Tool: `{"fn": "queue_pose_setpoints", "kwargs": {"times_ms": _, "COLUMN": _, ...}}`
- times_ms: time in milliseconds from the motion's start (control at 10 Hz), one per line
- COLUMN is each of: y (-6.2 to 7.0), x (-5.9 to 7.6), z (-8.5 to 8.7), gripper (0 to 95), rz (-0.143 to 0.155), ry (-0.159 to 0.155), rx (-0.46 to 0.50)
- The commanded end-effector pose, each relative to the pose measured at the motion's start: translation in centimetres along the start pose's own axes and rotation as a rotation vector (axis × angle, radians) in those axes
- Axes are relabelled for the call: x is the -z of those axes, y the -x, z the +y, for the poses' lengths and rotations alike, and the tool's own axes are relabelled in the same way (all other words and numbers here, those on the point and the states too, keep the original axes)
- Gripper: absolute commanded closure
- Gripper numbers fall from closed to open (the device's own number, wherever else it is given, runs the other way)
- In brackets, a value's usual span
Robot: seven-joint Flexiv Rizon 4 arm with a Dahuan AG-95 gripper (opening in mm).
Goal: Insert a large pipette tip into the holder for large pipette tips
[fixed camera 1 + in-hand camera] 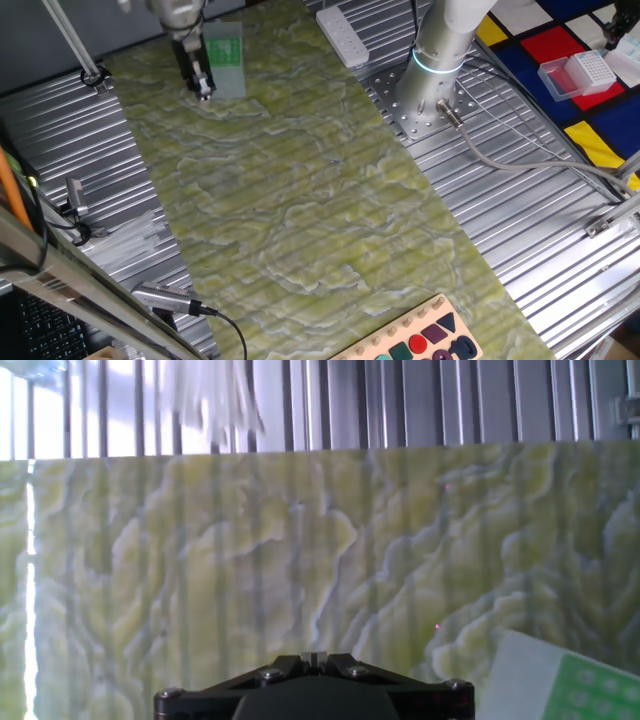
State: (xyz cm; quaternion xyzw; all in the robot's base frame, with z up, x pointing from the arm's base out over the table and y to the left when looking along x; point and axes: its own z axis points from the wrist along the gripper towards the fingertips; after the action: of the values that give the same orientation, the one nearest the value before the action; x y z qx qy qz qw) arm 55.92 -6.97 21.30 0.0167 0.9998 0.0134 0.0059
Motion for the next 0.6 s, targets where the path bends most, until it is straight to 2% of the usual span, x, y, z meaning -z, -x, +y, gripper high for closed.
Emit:
{"fn": "queue_pose_setpoints", "kwargs": {"times_ms": 100, "y": 0.0, "x": -0.6, "z": 1.3, "gripper": 95.0, "rz": 0.034, "ry": -0.012, "rx": 0.021}}
{"fn": "queue_pose_setpoints", "kwargs": {"times_ms": 200, "y": -0.1, "x": -0.7, "z": 1.6, "gripper": 95.0, "rz": 0.036, "ry": -0.018, "rx": 0.020}}
{"fn": "queue_pose_setpoints", "kwargs": {"times_ms": 400, "y": -0.8, "x": -2.2, "z": 2.3, "gripper": 95.0, "rz": 0.030, "ry": -0.026, "rx": 0.015}}
{"fn": "queue_pose_setpoints", "kwargs": {"times_ms": 600, "y": -0.9, "x": -2.3, "z": 2.3, "gripper": 95.0, "rz": 0.031, "ry": -0.027, "rx": 0.018}}
